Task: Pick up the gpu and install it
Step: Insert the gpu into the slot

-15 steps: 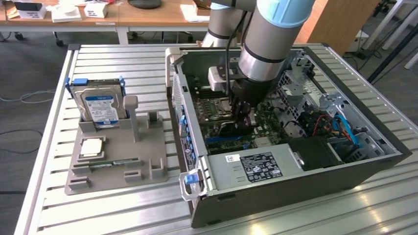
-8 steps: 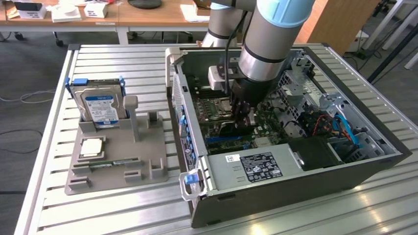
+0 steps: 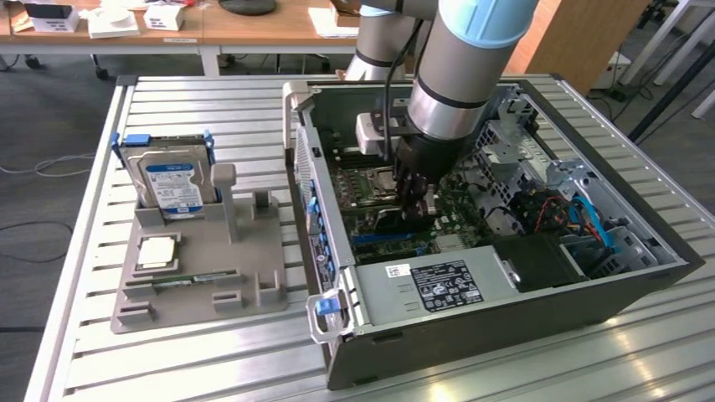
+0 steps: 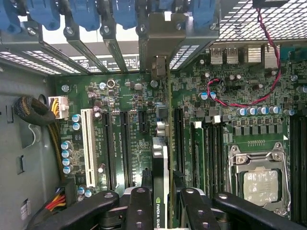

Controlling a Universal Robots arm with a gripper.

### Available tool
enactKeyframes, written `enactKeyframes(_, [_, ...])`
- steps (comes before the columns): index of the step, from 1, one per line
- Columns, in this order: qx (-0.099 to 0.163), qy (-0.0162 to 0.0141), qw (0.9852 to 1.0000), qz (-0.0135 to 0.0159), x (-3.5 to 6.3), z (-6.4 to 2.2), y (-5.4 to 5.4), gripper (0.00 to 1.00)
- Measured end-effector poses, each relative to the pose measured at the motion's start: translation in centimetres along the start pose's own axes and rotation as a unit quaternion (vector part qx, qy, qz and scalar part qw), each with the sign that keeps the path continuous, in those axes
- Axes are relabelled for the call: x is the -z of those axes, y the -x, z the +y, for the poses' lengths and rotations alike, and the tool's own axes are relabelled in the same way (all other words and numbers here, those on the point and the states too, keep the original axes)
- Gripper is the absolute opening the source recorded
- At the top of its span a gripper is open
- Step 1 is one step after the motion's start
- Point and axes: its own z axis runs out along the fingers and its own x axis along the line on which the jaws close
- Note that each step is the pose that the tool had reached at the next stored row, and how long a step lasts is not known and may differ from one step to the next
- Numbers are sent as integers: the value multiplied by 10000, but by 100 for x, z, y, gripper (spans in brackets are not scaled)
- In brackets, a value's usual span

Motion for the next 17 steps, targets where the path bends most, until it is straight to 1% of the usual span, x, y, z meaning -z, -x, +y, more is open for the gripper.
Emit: enactKeyframes(17, [-6, 0, 10000, -1, -11, 3, 0, 27])
